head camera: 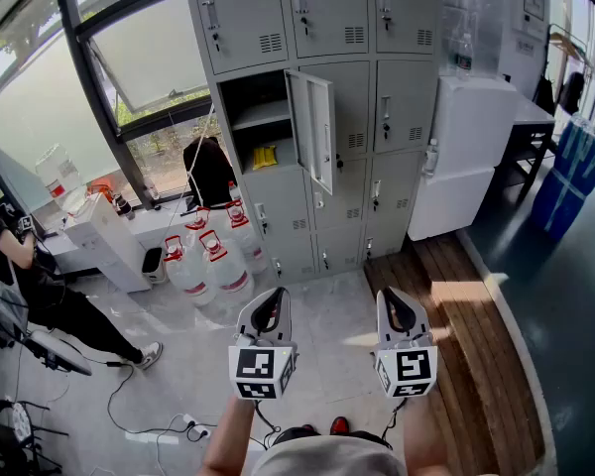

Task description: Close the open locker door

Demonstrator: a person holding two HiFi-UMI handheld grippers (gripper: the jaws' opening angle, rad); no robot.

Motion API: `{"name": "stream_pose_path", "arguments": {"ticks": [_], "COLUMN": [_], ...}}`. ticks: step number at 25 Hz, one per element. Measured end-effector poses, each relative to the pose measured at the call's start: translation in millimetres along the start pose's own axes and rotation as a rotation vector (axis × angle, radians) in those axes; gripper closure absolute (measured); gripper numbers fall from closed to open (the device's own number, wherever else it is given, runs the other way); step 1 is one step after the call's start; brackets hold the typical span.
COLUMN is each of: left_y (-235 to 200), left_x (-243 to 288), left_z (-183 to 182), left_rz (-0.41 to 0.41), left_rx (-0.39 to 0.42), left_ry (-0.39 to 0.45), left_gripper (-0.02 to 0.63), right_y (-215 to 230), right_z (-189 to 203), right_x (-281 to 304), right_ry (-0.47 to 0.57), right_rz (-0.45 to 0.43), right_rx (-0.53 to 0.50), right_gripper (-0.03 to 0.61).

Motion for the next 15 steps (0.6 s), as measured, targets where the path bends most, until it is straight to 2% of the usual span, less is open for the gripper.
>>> {"name": "stream_pose_path", "arguments": {"ticks": [15], "left_y": [25.4], "left_x": [25.2], "left_z": [2.9], "left_rz": [0.023], "left_rx": [-0.001], "left_ry": [-0.013], "left_gripper": [0.592], "right_y": [29.5], "right_z": [8.4], "right_x": [-0.9], "right_ry": [0.000], "right_rz": [0.007], "right_rx": [0.020], "right_gripper": [0.551]}}
Point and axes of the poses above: the fingertips, and each gripper's own axes: x forward along the fingers, y to its right, z out of its underside, the point moved 6 cm from there along -x, backward along the fingers, and after that the axes turned 8 degrees about z, right-handed, at the moved point
